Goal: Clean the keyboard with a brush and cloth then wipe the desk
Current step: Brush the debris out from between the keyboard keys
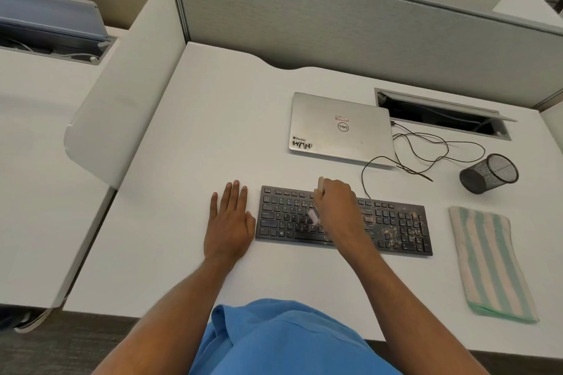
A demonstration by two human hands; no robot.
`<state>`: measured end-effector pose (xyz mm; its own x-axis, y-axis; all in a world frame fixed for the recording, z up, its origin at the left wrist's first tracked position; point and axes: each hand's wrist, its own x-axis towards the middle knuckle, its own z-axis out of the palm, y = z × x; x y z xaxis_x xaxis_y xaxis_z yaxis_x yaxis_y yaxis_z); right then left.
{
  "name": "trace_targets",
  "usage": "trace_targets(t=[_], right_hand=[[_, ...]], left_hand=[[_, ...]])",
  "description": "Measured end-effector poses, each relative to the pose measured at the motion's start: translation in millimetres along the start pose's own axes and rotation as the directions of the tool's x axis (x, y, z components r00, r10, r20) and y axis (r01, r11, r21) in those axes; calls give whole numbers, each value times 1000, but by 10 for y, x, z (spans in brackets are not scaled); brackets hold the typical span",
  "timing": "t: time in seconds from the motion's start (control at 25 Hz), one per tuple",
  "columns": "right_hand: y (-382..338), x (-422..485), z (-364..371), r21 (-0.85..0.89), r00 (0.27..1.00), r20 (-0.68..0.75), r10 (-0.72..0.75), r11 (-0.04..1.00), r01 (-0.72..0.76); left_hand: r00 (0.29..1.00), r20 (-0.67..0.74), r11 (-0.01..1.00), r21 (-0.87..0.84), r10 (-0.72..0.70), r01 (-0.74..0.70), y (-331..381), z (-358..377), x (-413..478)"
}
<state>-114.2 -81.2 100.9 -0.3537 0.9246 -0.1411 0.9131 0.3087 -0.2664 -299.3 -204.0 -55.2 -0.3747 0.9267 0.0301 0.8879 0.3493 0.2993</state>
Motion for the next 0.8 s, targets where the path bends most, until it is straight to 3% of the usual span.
trace_targets(t=[0.12,0.24,0.44,0.6,0.8], right_hand=[[-49,-7,-41,111,997,-74,13,994,-4],[-65,-36,30,180,1000,-16,-14,983,17],[2,-77,-22,105,995,101,-26,994,15],[3,-41,-186,126,1000,9,23,992,-24],[-145,-54,-166,392,967,242,-84,920,-18]], left_hand=[[1000,-7,1000,-2,1,-1,4,-4,-3],[1000,-3,1000,-2,-2,2,6,-14,-2],[1000,4,1000,-3,-2,2,3,-6,-5],[1000,-2,1000,-2,-5,5,1,-3,0],[1000,2,1000,5,1,-1,5,-8,-4]])
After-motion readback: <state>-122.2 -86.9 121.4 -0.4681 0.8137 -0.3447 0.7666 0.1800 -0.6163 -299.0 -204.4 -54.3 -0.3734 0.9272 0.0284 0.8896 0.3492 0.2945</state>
